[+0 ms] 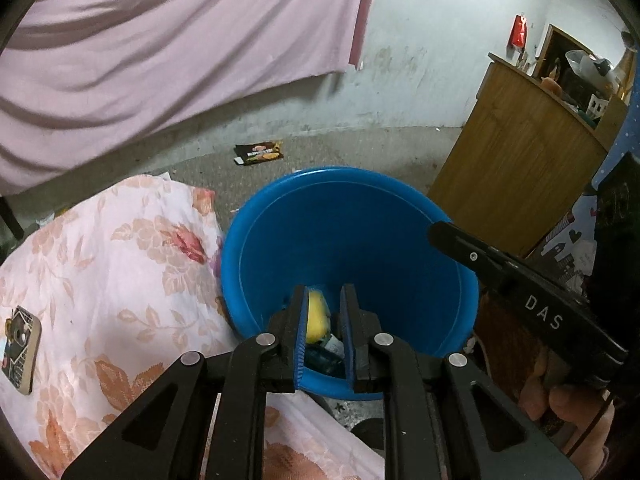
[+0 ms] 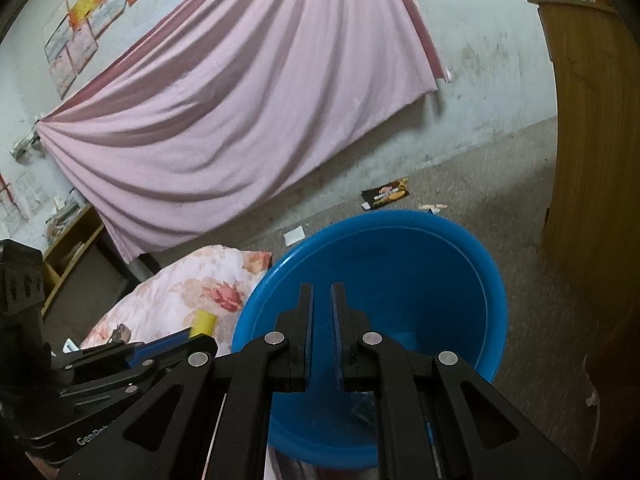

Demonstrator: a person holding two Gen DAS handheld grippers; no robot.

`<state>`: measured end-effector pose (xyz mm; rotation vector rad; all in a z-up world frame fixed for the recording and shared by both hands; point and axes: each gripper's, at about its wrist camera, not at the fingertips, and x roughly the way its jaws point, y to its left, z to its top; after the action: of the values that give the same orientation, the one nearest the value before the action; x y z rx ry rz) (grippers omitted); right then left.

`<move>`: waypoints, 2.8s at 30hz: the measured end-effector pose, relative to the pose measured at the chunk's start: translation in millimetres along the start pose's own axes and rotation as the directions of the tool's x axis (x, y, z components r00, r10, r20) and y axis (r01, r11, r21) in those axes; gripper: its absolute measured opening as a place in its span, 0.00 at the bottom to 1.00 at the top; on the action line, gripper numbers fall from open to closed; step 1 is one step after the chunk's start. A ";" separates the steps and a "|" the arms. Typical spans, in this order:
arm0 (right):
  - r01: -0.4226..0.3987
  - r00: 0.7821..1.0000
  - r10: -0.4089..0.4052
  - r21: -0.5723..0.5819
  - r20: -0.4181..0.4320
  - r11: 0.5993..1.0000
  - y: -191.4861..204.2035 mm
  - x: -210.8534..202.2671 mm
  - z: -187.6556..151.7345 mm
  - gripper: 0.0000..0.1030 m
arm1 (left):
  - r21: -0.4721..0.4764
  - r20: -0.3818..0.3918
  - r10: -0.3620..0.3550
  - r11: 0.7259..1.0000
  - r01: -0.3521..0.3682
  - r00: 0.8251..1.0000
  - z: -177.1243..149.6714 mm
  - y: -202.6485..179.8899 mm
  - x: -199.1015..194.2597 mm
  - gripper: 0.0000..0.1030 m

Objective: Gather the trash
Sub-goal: 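Carry both items over the blue bucket and open both tools, then move both tools back over the bed toward the phone case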

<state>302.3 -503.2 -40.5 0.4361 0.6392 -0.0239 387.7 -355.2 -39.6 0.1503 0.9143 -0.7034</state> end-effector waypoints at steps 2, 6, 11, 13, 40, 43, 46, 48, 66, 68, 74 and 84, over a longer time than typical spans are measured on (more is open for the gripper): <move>0.002 1.000 -0.002 0.003 -0.010 1.000 -0.1 1.4 -0.3 0.07 | -0.003 0.002 0.004 1.000 -0.004 1.000 -1.8 1.1 -1.6 0.23; -0.003 1.000 0.003 0.009 -0.012 1.000 -3.6 2.5 3.2 0.08 | -0.031 0.030 -0.003 1.000 0.004 1.000 -3.6 5.6 -13.5 0.24; -0.008 1.000 0.008 0.011 0.019 1.000 -0.4 -3.6 6.7 0.20 | -0.064 0.100 0.044 0.997 -0.038 0.994 -3.3 20.4 -39.1 0.25; -0.011 0.999 0.011 0.004 0.037 1.000 3.3 -7.1 7.2 0.28 | -0.085 0.141 0.075 0.994 -0.063 0.987 -4.1 27.8 -53.9 0.25; -0.164 0.846 0.266 -0.249 0.461 0.955 122.9 -50.7 6.8 1.00 | -0.359 0.570 0.532 0.847 -0.392 0.627 -92.6 127.4 -244.2 0.96; -0.159 0.828 0.289 -0.292 0.480 0.943 140.1 -51.0 0.7 1.00 | -0.373 0.581 0.564 0.826 -0.423 0.588 -102.7 134.6 -252.4 0.96; -0.142 0.825 0.297 -0.332 0.481 0.932 159.3 -47.6 -4.5 1.00 | -0.385 0.594 0.588 0.807 -0.447 0.549 -115.4 139.0 -259.0 0.96; -0.126 0.827 0.298 -0.361 0.476 0.924 172.3 -43.7 -8.9 1.00 | -0.392 0.599 0.606 0.792 -0.469 0.523 -124.1 141.0 -263.0 0.96; -0.098 0.900 0.307 -0.544 0.309 0.834 251.1 9.9 -52.5 1.00 | -0.436 0.451 0.667 0.744 -0.506 0.593 -159.7 216.0 -243.6 0.96; -0.100 0.917 0.292 -0.552 0.272 0.828 255.6 19.4 -55.9 1.00 | -0.430 0.416 0.671 0.740 -0.517 0.614 -159.7 224.8 -236.0 0.96; -0.103 0.961 0.228 -0.569 0.153 0.816 262.0 46.0 -61.6 1.00 | -0.443 0.292 0.664 0.732 -0.518 0.689 -165.9 251.6 -207.4 0.96; -0.152 0.988 0.141 -0.612 -0.068 0.776 280.0 82.1 -70.5 1.00 | -0.525 0.100 0.595 0.712 -0.465 0.798 -177.6 293.6 -180.5 0.96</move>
<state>371.3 -211.1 -30.5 -0.1567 0.5907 0.3355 375.6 31.8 -59.9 -0.1199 0.7077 0.0694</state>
